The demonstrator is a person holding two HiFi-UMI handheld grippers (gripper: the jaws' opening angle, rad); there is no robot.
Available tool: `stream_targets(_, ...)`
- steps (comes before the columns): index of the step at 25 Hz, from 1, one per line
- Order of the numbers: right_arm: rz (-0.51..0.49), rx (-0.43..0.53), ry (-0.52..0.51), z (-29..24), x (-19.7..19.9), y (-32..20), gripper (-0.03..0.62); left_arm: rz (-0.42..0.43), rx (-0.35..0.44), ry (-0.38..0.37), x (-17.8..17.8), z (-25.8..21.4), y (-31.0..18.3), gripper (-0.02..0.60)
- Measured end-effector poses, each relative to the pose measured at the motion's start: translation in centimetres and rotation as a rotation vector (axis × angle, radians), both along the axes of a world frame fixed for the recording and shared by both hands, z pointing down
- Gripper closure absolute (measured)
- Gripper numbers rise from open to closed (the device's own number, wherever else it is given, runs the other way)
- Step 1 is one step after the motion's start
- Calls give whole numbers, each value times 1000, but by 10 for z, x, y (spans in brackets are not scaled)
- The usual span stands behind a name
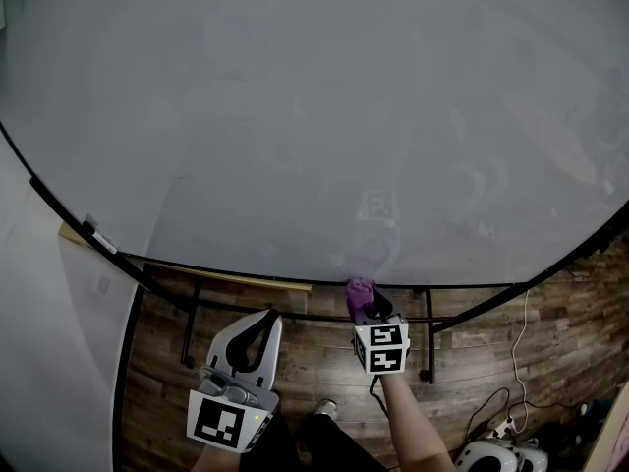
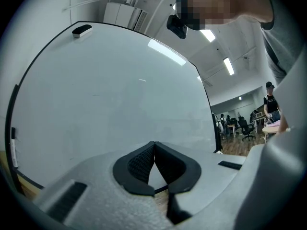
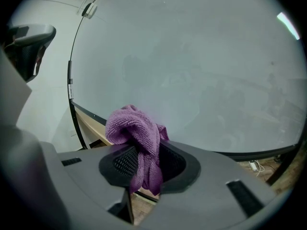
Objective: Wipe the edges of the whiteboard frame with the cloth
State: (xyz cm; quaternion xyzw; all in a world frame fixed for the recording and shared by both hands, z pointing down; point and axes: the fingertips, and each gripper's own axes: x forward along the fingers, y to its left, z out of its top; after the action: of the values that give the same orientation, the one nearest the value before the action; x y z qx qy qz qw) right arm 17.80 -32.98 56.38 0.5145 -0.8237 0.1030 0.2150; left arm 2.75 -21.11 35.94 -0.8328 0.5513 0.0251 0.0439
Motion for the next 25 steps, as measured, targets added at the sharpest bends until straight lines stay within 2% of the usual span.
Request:
stream_targets(9,38,-8,-18,-1,2,0,491,20,-7,-4,-7,0,1,563)
stream_targets(18,123,-34,-1,-1,3,1,490,125,-61,15,-13,-1,-7,563)
stream_targets(25,184,-29,4,-1,4,0,490,177,-54,-2,-24,-2,-10,563)
